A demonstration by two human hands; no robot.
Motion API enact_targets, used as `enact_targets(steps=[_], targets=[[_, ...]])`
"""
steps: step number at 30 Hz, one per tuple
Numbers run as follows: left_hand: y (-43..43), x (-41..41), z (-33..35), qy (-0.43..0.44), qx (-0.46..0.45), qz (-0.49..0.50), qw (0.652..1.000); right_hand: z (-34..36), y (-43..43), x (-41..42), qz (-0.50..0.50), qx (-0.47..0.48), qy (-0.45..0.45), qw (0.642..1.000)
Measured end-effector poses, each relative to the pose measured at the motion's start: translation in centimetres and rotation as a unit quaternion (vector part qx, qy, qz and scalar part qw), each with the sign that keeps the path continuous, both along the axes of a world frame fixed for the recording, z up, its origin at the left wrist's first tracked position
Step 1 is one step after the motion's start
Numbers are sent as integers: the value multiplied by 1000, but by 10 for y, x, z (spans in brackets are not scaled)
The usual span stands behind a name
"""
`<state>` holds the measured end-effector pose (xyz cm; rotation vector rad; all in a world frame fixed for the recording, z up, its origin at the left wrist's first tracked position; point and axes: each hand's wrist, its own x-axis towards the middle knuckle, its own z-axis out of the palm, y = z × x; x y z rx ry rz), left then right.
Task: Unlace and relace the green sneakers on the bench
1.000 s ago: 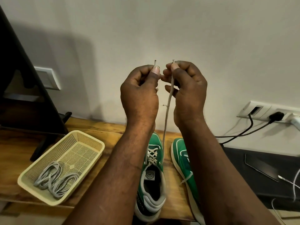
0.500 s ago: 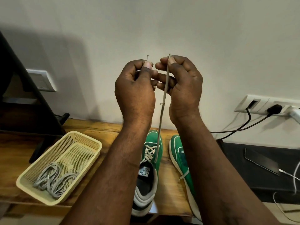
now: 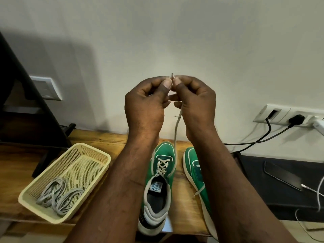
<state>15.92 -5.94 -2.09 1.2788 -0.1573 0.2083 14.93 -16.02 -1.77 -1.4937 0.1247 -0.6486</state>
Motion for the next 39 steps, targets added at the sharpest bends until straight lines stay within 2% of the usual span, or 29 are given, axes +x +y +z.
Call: enact_targets(steps=[7, 10, 14, 20, 23, 26, 29, 33, 39], targets=[[12, 6, -15, 156, -70, -116, 978, -19, -2, -6, 10, 9, 49, 999], [16, 5, -20, 169, -81, -132, 973, -23, -4, -7, 48, -40, 63, 996], [16, 3, -25, 199, -130, -102, 966, -26, -10, -8, 104, -95, 75, 987], [13, 3, -30, 205, -126, -82, 967, -27, -5, -14, 93, -62, 71, 991], [13, 1, -30, 165, -81, -101, 978, -25, -5, -12, 42, -60, 68, 995], [18, 1, -29, 88, 47, -121, 988, -26, -4, -7, -33, -7, 82, 996], [28, 5, -31, 23, 127, -104, 986, -29, -5, -4, -87, -23, 106, 990], [35, 11, -34, -55, 248, -8, 967, -33, -7, -7, -10, -54, 155, 986], [39, 13, -36, -109, 325, 67, 937, -33, -12, -9, 135, -83, 148, 976]])
